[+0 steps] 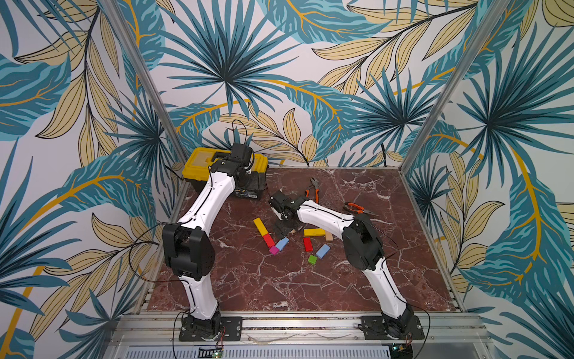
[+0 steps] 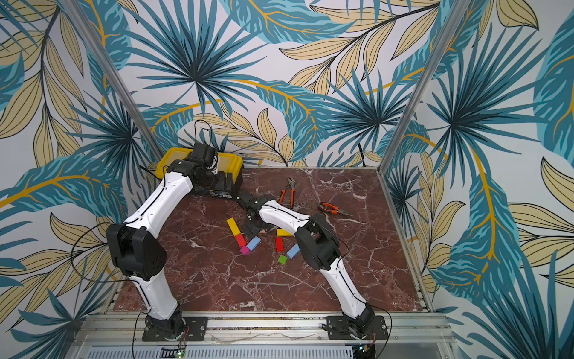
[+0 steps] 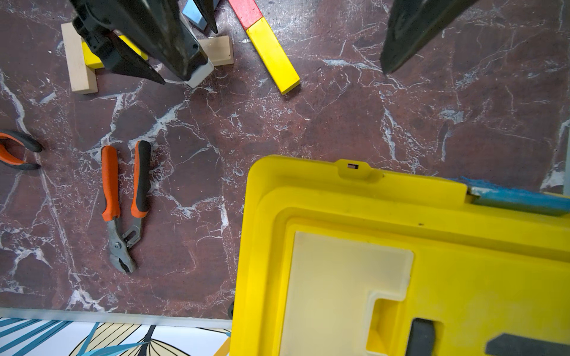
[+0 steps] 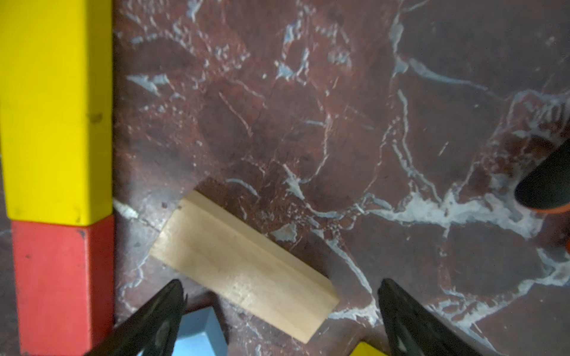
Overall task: Assemble the letter v with building blocks
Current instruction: Assemble the building block at the center of the board.
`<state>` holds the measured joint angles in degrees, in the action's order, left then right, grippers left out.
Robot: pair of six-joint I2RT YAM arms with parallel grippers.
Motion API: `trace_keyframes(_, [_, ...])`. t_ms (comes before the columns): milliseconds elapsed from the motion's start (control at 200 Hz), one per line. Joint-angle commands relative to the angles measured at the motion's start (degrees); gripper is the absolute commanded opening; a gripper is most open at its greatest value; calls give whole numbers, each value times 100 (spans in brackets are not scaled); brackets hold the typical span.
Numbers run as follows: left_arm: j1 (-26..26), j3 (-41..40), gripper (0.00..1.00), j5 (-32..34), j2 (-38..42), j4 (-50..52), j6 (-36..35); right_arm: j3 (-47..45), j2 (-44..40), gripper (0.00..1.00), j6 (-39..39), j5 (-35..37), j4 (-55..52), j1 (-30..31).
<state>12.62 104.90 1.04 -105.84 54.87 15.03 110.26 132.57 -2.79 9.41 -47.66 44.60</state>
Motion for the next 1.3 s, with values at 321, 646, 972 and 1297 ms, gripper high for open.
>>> trace_keyframes(321, [-58, -29, 99, -33, 143, -42, 20, 172, -49, 99, 16, -23, -133, 58])
trace_keyframes(646, [-58, -30, 99, -77, 99, -38, 30, 663, 411, 99, 200, -104, -233, -11])
trace_keyframes(972, [-63, -31, 99, -92, 90, -38, 27, 1001, 655, 98, 378, -195, -366, -54])
trace_keyframes(1297, [-67, -31, 99, -104, 77, -44, 14, 1063, 735, 64, 52, -62, -434, -277])
